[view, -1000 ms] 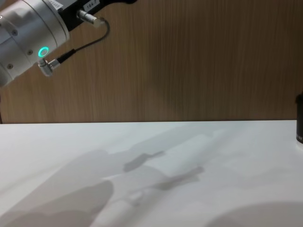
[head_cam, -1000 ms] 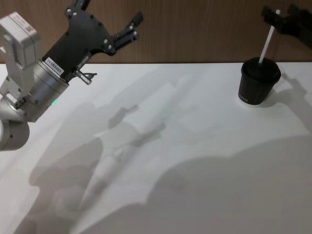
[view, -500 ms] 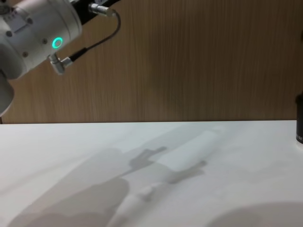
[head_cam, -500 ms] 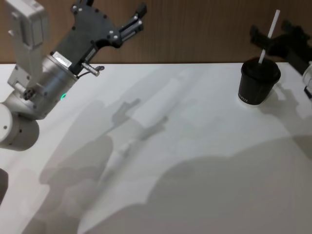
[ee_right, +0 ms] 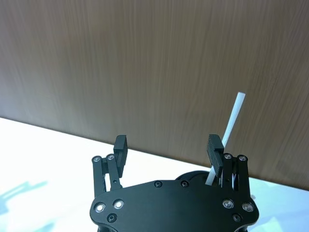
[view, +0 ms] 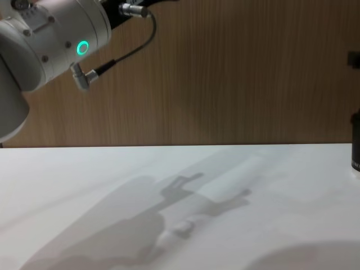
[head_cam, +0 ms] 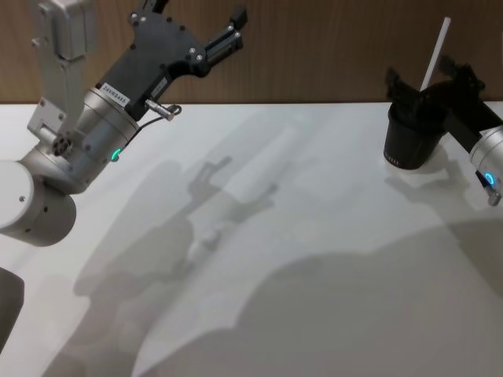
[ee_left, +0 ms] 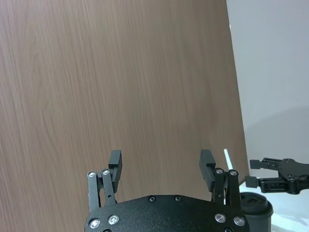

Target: Pick up the straw with one hand, pass it to the other hand, and insert it into the cup.

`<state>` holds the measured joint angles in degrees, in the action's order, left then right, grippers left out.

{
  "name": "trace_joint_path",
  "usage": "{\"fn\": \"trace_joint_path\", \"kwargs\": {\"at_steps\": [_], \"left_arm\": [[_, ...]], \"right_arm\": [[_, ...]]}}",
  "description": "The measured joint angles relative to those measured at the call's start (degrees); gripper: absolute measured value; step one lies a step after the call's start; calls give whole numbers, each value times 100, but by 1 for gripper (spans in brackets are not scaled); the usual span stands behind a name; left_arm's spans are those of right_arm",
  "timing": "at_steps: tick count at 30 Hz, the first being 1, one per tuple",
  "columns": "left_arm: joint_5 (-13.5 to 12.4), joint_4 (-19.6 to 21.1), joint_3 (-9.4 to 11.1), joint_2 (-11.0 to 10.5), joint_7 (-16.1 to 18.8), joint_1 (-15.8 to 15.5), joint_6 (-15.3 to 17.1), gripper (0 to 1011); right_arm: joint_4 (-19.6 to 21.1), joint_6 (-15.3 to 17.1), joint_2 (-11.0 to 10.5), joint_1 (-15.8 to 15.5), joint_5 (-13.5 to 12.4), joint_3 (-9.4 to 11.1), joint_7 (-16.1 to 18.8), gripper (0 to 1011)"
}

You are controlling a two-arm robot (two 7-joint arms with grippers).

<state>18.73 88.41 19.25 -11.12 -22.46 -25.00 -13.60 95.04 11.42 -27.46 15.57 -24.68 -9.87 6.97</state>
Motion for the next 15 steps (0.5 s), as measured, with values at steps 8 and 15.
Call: {"fn": "trace_joint_path", "kwargs": {"at_steps": [8,15], "left_arm": [[-124,83,120,-188,381,202,255,1003],[-291,196,275,-437,876,462,579,1003]], "right_arm": [[124,-182,157,-320,162,-63,-63,1001],[288,-439,373,-757,381,-146,-149,1001]]}}
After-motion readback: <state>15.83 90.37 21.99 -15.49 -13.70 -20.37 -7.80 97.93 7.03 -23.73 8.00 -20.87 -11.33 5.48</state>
